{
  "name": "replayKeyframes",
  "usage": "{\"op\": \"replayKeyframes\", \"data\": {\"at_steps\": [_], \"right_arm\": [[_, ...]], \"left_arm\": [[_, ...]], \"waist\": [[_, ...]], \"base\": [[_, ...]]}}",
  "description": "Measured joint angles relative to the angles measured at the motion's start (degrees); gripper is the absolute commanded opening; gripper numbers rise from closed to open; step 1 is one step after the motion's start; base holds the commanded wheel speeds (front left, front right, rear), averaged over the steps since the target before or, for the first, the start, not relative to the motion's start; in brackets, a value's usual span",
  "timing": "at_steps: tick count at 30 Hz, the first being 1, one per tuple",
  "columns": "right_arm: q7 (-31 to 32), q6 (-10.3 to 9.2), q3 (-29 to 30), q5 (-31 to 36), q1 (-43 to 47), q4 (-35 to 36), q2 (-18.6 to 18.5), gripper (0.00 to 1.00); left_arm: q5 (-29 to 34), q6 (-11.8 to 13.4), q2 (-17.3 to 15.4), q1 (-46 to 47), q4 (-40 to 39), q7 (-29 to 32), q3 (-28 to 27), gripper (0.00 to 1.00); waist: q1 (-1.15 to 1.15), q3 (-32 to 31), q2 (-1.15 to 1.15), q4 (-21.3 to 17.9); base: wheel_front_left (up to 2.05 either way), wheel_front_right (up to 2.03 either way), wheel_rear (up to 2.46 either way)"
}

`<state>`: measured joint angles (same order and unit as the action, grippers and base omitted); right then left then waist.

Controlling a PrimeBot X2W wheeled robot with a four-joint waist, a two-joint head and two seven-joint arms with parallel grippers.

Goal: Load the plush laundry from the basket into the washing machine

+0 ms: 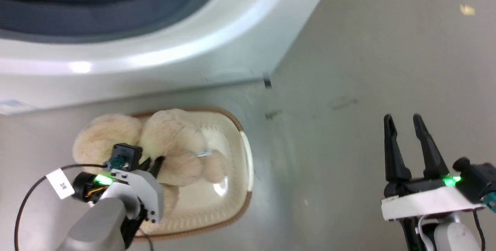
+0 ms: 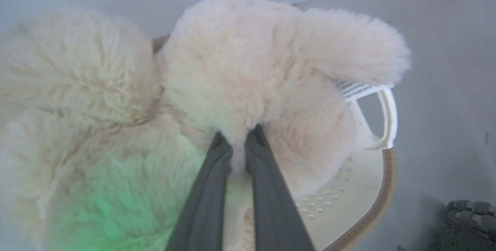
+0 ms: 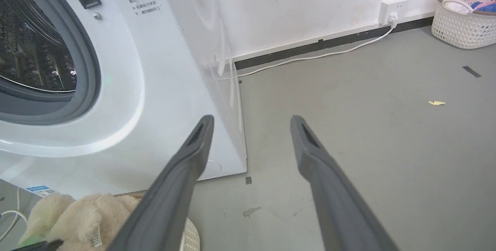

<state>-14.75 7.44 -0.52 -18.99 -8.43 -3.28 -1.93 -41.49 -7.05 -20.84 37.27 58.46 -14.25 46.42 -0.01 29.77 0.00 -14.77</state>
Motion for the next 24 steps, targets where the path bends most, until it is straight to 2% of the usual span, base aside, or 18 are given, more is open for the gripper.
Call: {"op": "replayKeyframes", "data": {"at_steps": [5, 10, 11, 12, 16, 17, 18, 19, 21, 24], "right_arm": [[0.0, 0.00, 1.0, 0.4, 1.4, -1.3, 0.0, 1.00], [0.0, 0.00, 1.3, 1.0, 2.6, -2.1, 0.0, 1.00], [0.0, 0.00, 1.4, 1.3, 3.0, -2.3, 0.0, 1.00], [0.0, 0.00, 1.4, 1.3, 3.0, -2.3, 0.0, 1.00], [0.0, 0.00, 2.0, 1.4, 3.6, -2.5, 0.0, 1.00], [0.0, 0.00, 2.0, 1.4, 3.6, -2.5, 0.0, 1.00], [0.0, 0.00, 1.9, 1.4, 3.8, -2.5, 0.0, 1.00], [0.0, 0.00, 1.9, 1.4, 3.8, -2.5, 0.0, 1.00], [0.0, 0.00, 1.5, 1.4, 3.9, -2.4, 0.0, 1.00], [0.0, 0.00, 1.1, 0.4, 3.9, -2.4, 0.0, 1.00]], "left_arm": [[5.4, 3.3, -0.8, -7.5, -13.6, -0.4, -7.4, 0.00], [10.7, 4.9, -0.4, -17.2, -25.6, -0.4, -15.5, 0.00], [12.6, 4.9, 0.1, -20.0, -29.7, -0.4, -18.7, 0.00], [12.6, 4.9, 0.1, -20.0, -29.7, -0.4, -18.7, 0.00], [17.5, 4.8, 2.0, -24.3, -38.3, -0.3, -26.1, 0.00], [17.5, 4.8, 2.0, -24.3, -38.3, -0.3, -26.1, 0.00], [19.1, 4.4, 2.6, -24.6, -41.1, -0.4, -28.8, 0.00], [19.1, 4.4, 2.6, -24.6, -41.1, -0.4, -28.8, 0.00], [21.2, 3.8, 3.1, -24.3, -44.7, -0.4, -32.4, 0.00], [22.2, 3.3, 3.0, -23.8, -46.2, -0.3, -34.3, 0.00]], "waist": [[0.00, -6.3, 0.00, 2.1], [-0.01, -11.8, 0.00, 4.3], [-0.01, -13.5, 0.00, 5.1], [-0.01, -13.5, 0.00, 5.1], [-0.01, -16.0, 0.00, 6.9], [-0.01, -16.0, 0.00, 6.9], [-0.01, -16.2, 0.00, 7.3], [-0.01, -16.2, 0.00, 7.3], [0.00, -15.4, 0.00, 7.3], [0.01, -14.6, 0.00, 6.9]], "base": [[0.00, 0.00, 0.00], [0.00, 0.00, 0.00], [0.00, 0.00, 0.00], [0.00, 0.00, 0.00], [0.00, 0.00, 0.00], [0.00, 0.00, 0.00], [0.00, 0.00, 0.00], [0.00, 0.00, 0.00], [0.00, 0.00, 0.00], [0.00, 0.00, 0.00]]}}
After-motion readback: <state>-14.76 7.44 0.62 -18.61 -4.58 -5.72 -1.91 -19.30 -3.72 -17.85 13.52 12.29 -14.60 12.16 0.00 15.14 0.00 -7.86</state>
